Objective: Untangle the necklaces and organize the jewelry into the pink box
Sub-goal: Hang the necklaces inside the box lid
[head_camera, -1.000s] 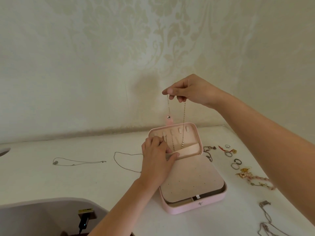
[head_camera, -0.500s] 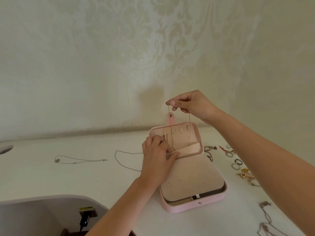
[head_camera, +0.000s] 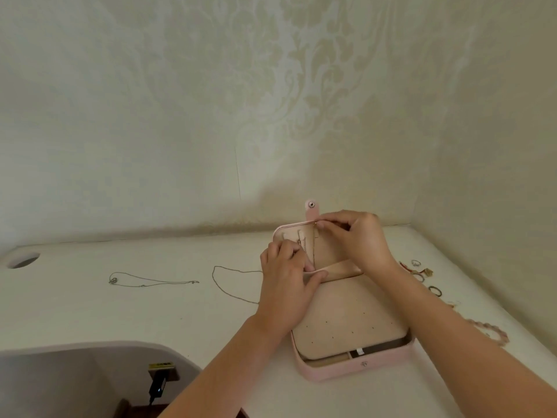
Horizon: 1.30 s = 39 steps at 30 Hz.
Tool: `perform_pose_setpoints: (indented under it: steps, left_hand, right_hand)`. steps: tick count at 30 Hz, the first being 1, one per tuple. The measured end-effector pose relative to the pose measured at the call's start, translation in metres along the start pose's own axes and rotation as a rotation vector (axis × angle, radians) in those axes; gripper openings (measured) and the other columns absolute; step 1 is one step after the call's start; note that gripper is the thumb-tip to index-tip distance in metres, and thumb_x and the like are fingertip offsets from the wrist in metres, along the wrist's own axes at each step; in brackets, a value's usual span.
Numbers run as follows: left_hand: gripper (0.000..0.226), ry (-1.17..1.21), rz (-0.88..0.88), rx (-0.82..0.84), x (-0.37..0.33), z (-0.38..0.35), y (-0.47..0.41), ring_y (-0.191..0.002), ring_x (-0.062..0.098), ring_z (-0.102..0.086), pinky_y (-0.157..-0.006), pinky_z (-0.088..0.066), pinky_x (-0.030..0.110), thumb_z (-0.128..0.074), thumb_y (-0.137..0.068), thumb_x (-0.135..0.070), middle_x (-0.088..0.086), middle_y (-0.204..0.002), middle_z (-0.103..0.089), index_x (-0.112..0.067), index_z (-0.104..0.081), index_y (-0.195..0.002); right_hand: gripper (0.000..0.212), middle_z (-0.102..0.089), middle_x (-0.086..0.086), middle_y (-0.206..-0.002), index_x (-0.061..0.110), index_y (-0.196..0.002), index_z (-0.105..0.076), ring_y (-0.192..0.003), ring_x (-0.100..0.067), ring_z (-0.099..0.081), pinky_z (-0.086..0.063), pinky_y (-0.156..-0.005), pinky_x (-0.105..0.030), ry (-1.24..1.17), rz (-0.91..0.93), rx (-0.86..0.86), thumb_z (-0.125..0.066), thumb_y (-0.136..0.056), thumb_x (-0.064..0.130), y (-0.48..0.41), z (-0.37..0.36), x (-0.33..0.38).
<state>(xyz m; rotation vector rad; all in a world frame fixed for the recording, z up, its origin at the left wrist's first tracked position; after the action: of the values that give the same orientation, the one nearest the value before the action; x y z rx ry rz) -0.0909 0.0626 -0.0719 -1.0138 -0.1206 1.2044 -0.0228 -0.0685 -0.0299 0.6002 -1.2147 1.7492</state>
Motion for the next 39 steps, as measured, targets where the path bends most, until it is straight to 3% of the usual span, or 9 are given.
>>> perform_pose_setpoints:
  steps: [4,13,18,29,35,39]
  left_hand:
    - [0.023,-0.009,-0.014,-0.007,-0.001,-0.001,0.0,-0.097,0.011,-0.034,-0.084,-0.018,0.018,-0.074,-0.072,-0.032,-0.004,-0.089,-0.051,-0.017,-0.058,-0.068]
    - [0.023,-0.044,-0.019,0.02,-0.002,-0.005,-0.001,-0.102,0.017,-0.037,-0.085,-0.018,0.02,-0.077,-0.072,-0.03,-0.005,-0.09,-0.05,-0.019,-0.057,-0.067]
    - [0.023,-0.041,-0.023,0.016,-0.003,-0.003,-0.001,-0.102,0.016,-0.036,-0.085,-0.019,0.021,-0.078,-0.072,-0.03,-0.005,-0.09,-0.051,-0.018,-0.058,-0.067]
    - [0.023,-0.037,-0.053,-0.001,-0.006,0.0,0.0,-0.101,0.015,-0.037,-0.086,-0.018,0.019,-0.077,-0.072,-0.028,-0.002,-0.09,-0.053,-0.016,-0.058,-0.068]
    - [0.024,-0.047,-0.055,0.0,-0.006,0.0,0.001,-0.102,0.018,-0.038,-0.085,-0.02,0.021,-0.078,-0.072,-0.027,-0.003,-0.089,-0.052,-0.017,-0.057,-0.068]
    - [0.024,-0.041,-0.055,-0.011,-0.007,0.002,0.0,-0.1,0.015,-0.037,-0.085,-0.019,0.021,-0.078,-0.072,-0.027,-0.002,-0.089,-0.052,-0.017,-0.057,-0.068]
  right_hand:
    - [0.008,-0.071,-0.001,-0.074,0.016,-0.086,-0.077,-0.07,-0.007,-0.054,-0.039,-0.066,-0.011,0.194,0.137,-0.089,-0.071,-0.082,0.013,0.012,-0.006,0.008]
    - [0.01,-0.066,0.0,-0.07,0.014,-0.085,-0.075,-0.06,0.003,-0.048,-0.038,-0.06,-0.008,-0.041,-0.057,-0.07,-0.066,-0.085,0.01,0.012,-0.008,0.005]
    - [0.011,-0.07,0.009,-0.07,0.019,-0.079,-0.075,-0.063,0.002,-0.056,-0.041,-0.061,-0.008,-0.121,-0.155,-0.06,-0.068,-0.084,0.013,0.01,-0.005,-0.004]
    - [0.015,-0.068,0.008,-0.065,0.026,-0.067,-0.069,-0.061,-0.004,-0.059,-0.042,-0.057,-0.012,-0.02,-0.194,-0.118,-0.074,-0.077,0.015,0.007,0.004,-0.003]
    - [0.008,-0.07,0.005,-0.078,0.017,-0.083,-0.076,-0.073,-0.008,-0.061,-0.046,-0.069,-0.019,0.1,-0.123,-0.089,-0.068,-0.082,0.014,0.009,0.004,0.0]
    - [0.008,-0.067,0.002,-0.077,0.014,-0.086,-0.076,-0.066,-0.004,-0.055,-0.04,-0.062,-0.011,0.186,-0.02,-0.064,-0.069,-0.083,0.014,0.007,0.004,0.01]
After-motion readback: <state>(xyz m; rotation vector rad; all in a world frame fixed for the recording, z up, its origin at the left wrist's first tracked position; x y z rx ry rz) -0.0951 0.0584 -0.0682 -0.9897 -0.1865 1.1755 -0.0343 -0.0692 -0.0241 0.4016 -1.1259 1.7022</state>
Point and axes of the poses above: each hand's wrist, its own y-axis away from the middle knuckle, its own z-axis out of the back of the hand, x = y × z, the point moved 8 cm from there along -y, towards the middle knuckle
